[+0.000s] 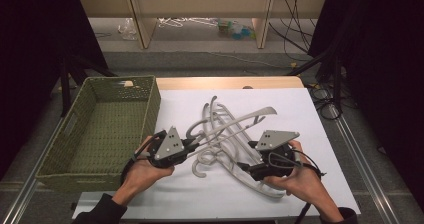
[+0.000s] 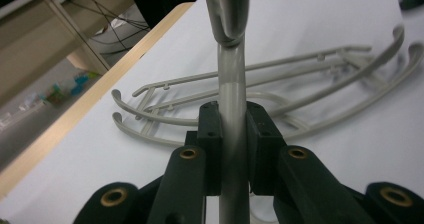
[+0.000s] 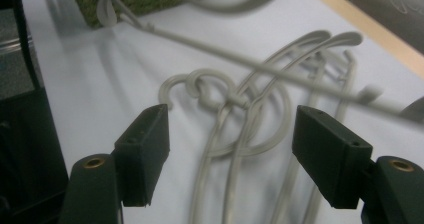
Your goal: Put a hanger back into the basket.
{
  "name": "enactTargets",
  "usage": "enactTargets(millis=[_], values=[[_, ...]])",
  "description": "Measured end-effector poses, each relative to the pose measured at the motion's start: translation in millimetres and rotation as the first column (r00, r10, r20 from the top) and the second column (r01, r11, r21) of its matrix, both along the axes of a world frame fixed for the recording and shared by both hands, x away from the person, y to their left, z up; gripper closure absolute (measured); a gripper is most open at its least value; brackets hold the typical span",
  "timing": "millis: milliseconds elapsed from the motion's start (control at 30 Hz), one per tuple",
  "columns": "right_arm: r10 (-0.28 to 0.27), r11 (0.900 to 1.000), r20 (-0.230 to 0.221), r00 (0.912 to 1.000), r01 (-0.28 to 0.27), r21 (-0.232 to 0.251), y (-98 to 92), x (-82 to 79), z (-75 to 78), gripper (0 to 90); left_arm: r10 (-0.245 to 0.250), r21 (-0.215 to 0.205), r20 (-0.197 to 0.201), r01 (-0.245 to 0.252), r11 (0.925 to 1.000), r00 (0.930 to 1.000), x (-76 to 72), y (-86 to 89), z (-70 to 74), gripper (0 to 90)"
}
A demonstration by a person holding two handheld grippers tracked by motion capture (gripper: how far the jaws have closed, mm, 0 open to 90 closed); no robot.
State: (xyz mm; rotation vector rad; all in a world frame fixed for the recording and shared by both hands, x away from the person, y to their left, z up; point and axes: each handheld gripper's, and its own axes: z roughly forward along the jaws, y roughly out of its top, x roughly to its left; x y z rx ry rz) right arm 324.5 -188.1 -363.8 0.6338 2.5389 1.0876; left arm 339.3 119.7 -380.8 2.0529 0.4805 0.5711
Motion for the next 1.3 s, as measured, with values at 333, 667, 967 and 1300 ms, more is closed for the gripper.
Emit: enactTargets(millis=[333,667,967,1300], values=[[-0.008,0.999,-0.073,0.9973,0.005,-0.041,-3.8,-6.2,-37.4,31.9,0.059,-0.135,-0.170,-0.083,0.9873,0.9837,-7.2,23.5,28.4,79.3],[0.008,0.999,-0.101,0.9949,-0.012,-0.045,-2.9,-11.1,-47.0,32.8,0.085,-0.231,-0.213,-0.134,0.9637,0.9734,-15.1,65.8,75.7,79.4],[0.005,0.999,-0.109,0.9940,-0.010,-0.041,-4.4,-10.9,-48.2,32.7,0.212,-0.193,-0.159,-0.241,0.9510,0.9642,-2.3,116.5,115.4,79.3],[-0.032,0.999,-0.116,0.9927,0.027,-0.039,-8.8,-7.4,-52.8,28.9,0.360,-0.121,-0.102,-0.371,0.9208,0.9273,34.3,180.1,99.7,79.3]])
